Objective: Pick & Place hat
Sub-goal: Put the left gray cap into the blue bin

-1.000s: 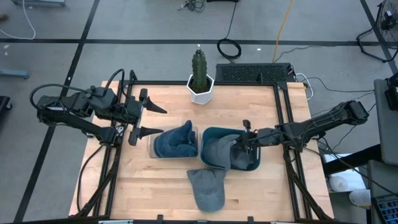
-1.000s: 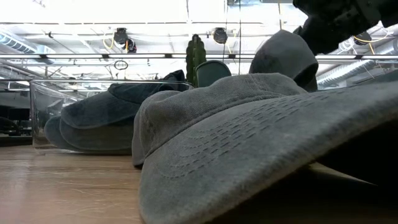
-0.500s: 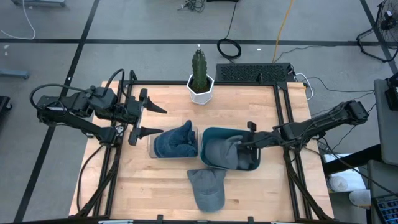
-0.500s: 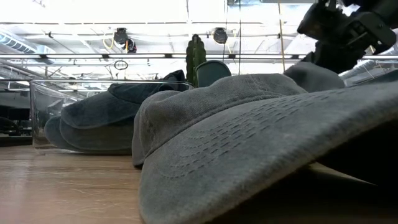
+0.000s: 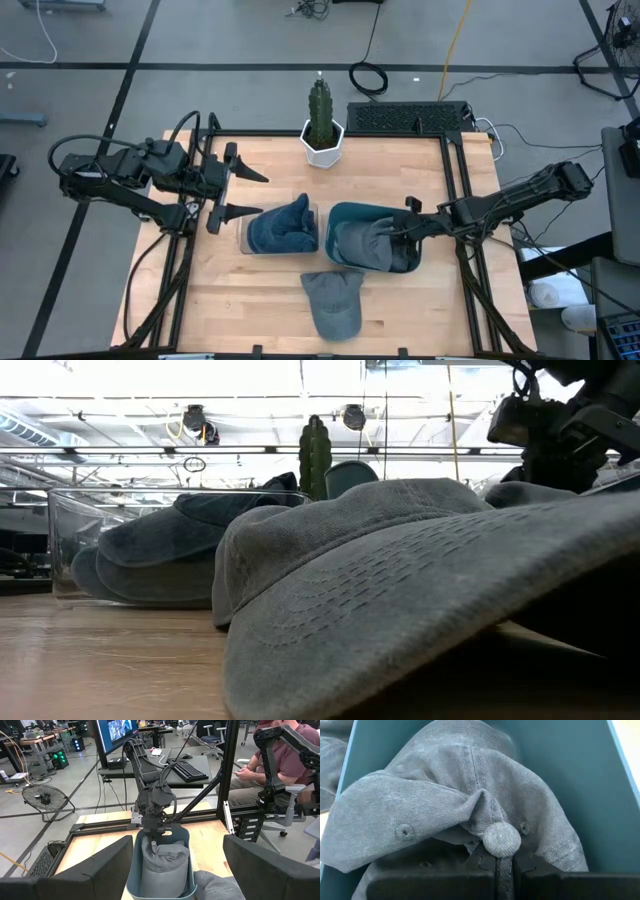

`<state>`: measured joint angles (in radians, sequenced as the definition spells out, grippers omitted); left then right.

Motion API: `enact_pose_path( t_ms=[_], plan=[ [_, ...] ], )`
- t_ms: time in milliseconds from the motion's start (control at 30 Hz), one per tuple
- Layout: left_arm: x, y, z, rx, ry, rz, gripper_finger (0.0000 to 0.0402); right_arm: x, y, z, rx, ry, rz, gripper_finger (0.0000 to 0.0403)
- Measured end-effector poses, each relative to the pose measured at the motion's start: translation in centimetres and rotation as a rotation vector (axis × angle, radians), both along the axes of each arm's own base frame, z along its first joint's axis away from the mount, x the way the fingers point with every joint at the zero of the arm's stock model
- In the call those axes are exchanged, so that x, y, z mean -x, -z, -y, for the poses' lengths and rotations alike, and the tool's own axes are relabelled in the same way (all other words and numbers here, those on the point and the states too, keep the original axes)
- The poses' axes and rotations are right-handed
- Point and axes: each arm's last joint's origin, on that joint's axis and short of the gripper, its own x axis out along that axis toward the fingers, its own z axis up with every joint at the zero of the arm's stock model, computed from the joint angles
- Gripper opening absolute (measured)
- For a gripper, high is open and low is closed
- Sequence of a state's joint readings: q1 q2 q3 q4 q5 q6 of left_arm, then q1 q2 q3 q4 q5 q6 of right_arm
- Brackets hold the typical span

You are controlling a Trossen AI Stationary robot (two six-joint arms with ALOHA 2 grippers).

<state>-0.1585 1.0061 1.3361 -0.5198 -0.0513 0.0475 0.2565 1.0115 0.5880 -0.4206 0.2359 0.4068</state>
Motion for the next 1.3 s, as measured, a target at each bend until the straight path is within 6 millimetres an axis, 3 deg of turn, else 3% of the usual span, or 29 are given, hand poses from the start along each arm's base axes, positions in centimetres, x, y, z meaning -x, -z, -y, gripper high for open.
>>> enact_pose_path(
  t_ms=[233,467,767,1300],
  plan=[
    [0.0,0.0,0.0,0.0,0.0,0.0,0.0319,-0.3,-0.2,-0.1,-0.03,0.021,0.039,0.0023],
    [0.0,0.0,0.0,0.0,0.0,0.0,0.0319,-0.5,-1.0,-0.1,-0.055,0.02,0.123,0.0098],
    [0.0,0.0,0.0,0.0,0.0,0.0,0.0319,0.6,-3.1,0.2,-0.089,0.017,0.255,0.018],
    [0.0,0.0,0.0,0.0,0.0,0.0,0.0319,3.3,-6.3,0.7,-0.149,-0.052,0.464,0.0201]
  ],
)
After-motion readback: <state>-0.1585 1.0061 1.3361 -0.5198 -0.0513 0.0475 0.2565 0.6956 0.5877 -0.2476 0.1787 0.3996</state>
